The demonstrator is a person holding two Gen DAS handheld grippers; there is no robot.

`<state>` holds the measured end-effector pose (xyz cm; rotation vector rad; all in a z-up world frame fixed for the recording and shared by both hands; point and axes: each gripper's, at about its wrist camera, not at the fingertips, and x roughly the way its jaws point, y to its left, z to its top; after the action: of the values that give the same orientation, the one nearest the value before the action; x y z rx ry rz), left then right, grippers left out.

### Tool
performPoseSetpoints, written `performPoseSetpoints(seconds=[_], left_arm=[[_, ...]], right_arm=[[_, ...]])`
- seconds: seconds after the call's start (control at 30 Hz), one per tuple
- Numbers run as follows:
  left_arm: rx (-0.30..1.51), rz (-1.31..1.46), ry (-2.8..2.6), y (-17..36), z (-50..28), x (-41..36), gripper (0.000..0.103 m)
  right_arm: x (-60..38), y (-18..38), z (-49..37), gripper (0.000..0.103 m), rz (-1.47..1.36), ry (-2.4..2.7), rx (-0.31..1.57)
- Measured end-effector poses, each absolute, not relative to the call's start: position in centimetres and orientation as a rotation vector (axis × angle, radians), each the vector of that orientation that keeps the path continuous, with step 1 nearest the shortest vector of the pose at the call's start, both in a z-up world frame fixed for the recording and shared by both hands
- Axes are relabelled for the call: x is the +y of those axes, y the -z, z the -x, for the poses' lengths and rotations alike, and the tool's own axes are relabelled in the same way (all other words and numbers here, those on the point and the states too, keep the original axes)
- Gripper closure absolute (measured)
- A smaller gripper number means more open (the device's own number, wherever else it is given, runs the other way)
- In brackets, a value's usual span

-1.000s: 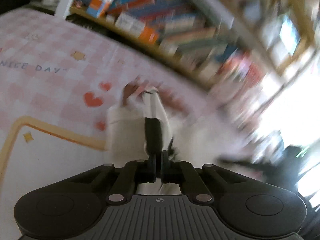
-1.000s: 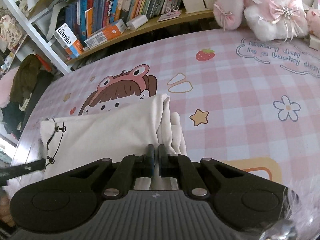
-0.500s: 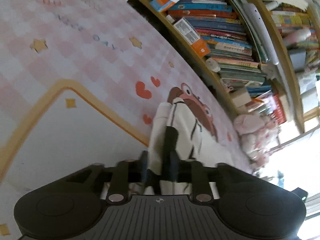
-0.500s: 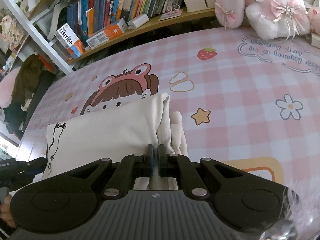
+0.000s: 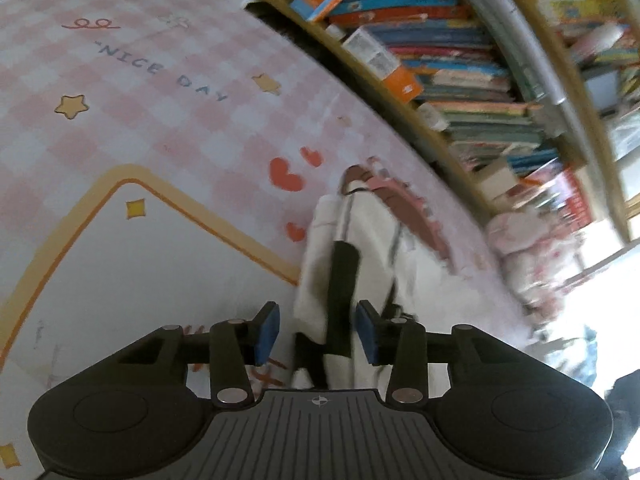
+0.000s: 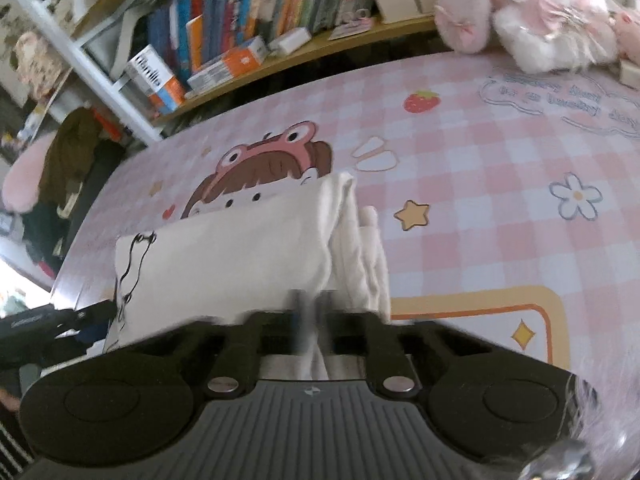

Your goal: Fold clothes

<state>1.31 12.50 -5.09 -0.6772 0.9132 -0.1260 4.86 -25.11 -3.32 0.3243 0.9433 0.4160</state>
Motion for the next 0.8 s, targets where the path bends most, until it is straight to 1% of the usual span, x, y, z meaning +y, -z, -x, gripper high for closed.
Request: performPoseSetpoints(seconds=[0.1, 0.13, 0.27, 0.33, 0.37, 0.4, 0.43, 0.47, 0.5, 0.6, 0.63, 0.7, 0.77, 0.8], left_arm=[[0.916, 0.651, 0.123, 5.0, -1.4, 12.2, 0.064], [0.916, 0.642, 0.122, 5.0, -1.5, 12.1, 0.063], [0.920, 0.608, 0.120, 4.8, -1.4, 11.9, 0.060], [0.925, 0.577, 0.113, 4.4, -1.4, 11.7, 0.059], [0.928, 0.552, 0.107, 4.1, -1.2, 11.6, 0.056], [0.931, 0.525, 0.098, 3.8, -1.1, 11.4, 0.047], [0.934, 0.500, 0.087, 3.5, -0.9, 11.2, 0.035], [0.934, 0.468, 0.077, 3.1, -0.7, 10.9, 0.029], [0.930, 0.435, 0.072, 2.7, -0.4, 10.6, 0.022], [0.921, 0.356, 0.068, 1.8, 0.1, 9.5, 0.019], [0.921, 0.329, 0.066, 1.5, 0.2, 9.1, 0.016], [0.923, 0.286, 0.059, 1.1, 0.4, 8.3, 0.012], [0.930, 0.259, 0.054, 0.9, 0.5, 7.8, 0.009], [0.935, 0.251, 0.050, 0.8, 0.5, 7.5, 0.006]], right_arm=[[-24.6, 1.3, -3.3, 0.100, -0.263, -0.442, 0.828], [-24.6, 1.0, -3.0, 0.100, -0.252, -0.430, 0.818], [-25.3, 3.6, -4.3, 0.100, -0.310, -0.349, 0.927], [-25.6, 4.1, -4.4, 0.098, -0.344, -0.350, 0.935], [-25.7, 3.7, -4.1, 0.094, -0.339, -0.352, 0.919], [-25.7, 3.4, -3.9, 0.089, -0.334, -0.355, 0.902], [-26.0, 3.0, -3.6, 0.073, -0.332, -0.358, 0.888], [-26.1, 2.8, -3.5, 0.060, -0.333, -0.360, 0.878], [-26.4, 2.6, -3.3, 0.058, -0.336, -0.358, 0.871], [-27.2, 2.5, -3.1, 0.051, -0.369, -0.343, 0.895], [-27.5, 2.5, -3.0, 0.048, -0.383, -0.338, 0.905], [-27.9, 2.7, -2.8, 0.045, -0.409, -0.333, 0.924], [-28.2, 2.8, -2.6, 0.036, -0.434, -0.333, 0.940], [-28.2, 2.8, -2.5, 0.035, -0.434, -0.330, 0.944]])
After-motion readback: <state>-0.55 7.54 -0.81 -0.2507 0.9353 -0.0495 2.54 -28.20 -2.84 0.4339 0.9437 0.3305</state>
